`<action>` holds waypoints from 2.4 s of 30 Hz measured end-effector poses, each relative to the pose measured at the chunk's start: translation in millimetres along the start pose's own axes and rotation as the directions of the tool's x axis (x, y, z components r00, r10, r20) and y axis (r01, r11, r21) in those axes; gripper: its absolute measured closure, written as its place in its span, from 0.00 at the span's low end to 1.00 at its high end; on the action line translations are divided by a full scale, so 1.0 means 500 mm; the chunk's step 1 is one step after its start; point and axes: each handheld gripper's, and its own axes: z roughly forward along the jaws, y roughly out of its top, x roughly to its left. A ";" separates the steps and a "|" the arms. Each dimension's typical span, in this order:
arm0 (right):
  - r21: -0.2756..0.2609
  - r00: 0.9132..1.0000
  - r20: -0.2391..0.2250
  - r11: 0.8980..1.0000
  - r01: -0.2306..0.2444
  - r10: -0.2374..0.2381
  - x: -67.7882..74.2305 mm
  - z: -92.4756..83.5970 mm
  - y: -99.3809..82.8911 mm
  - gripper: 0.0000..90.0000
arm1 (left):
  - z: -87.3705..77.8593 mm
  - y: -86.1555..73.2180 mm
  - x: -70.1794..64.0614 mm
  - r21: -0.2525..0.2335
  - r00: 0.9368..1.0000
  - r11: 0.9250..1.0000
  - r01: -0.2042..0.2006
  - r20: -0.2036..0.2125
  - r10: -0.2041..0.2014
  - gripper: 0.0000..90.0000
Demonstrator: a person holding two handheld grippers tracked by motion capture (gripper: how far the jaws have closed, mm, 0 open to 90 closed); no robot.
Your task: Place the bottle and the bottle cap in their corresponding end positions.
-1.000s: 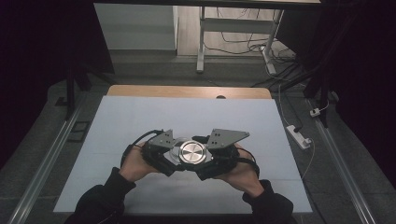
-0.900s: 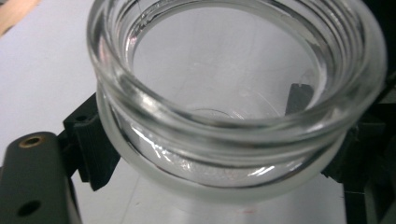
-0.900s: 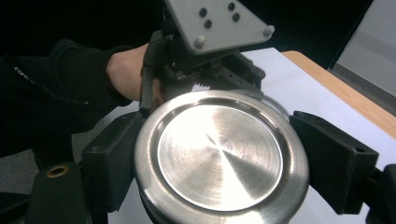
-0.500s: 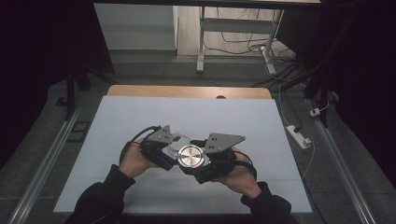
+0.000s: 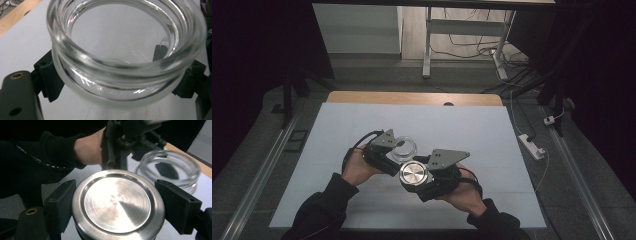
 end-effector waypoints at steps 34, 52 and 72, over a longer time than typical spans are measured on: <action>0.095 1.000 -0.005 0.995 -0.012 0.013 -0.009 0.110 -0.132 0.22 | 0.088 -0.021 0.092 0.008 0.997 0.999 0.046 -0.069 -0.045 0.17; 0.159 0.999 0.017 0.987 -0.037 0.035 -0.037 0.158 -0.185 0.22 | 0.143 -0.031 0.132 0.018 0.992 0.997 0.072 -0.108 -0.070 0.17; 0.234 0.999 0.026 0.972 -0.032 0.026 -0.049 0.185 -0.208 0.21 | 0.178 -0.054 0.142 0.021 0.989 0.991 0.133 -0.071 -0.131 0.17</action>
